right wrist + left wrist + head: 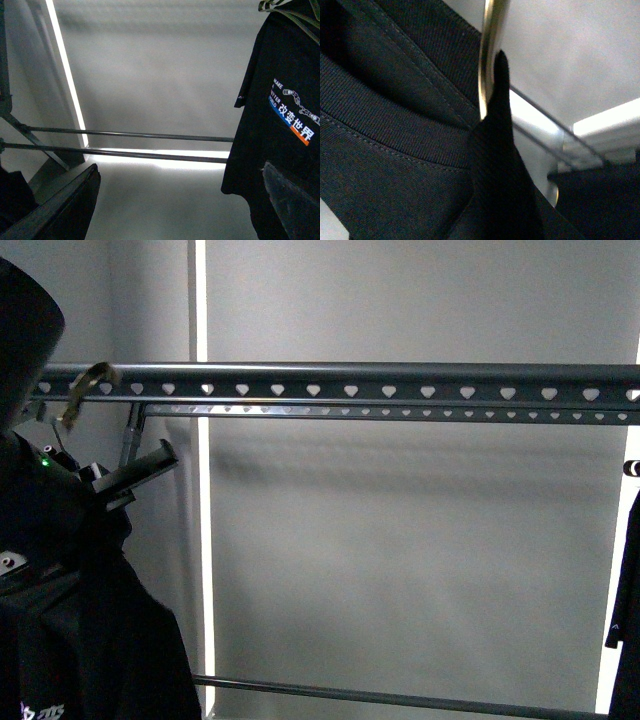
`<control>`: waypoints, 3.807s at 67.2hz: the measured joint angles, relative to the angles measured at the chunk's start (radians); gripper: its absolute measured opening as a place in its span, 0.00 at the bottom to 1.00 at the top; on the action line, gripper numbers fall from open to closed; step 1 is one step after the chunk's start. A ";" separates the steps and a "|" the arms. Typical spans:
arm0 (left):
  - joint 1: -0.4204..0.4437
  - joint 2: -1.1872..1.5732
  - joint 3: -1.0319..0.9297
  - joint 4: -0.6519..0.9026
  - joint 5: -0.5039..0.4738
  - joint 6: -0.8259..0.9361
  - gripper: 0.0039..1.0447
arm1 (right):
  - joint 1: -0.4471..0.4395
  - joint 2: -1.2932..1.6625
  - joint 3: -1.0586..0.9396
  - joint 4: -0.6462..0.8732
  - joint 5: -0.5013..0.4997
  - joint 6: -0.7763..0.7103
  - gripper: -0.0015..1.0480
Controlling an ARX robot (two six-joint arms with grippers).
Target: Hang clothes on hanger
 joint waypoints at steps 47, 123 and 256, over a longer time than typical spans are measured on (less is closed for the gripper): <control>0.027 -0.051 0.149 -0.117 0.801 1.607 0.04 | 0.000 0.000 0.000 0.000 0.001 0.000 0.93; -0.056 0.126 0.236 0.101 0.748 2.399 0.04 | -0.092 0.080 0.028 -0.022 -0.273 -0.013 0.93; -0.054 0.126 0.237 0.107 0.756 2.411 0.52 | -0.159 1.518 1.131 -0.021 -0.697 -1.258 0.05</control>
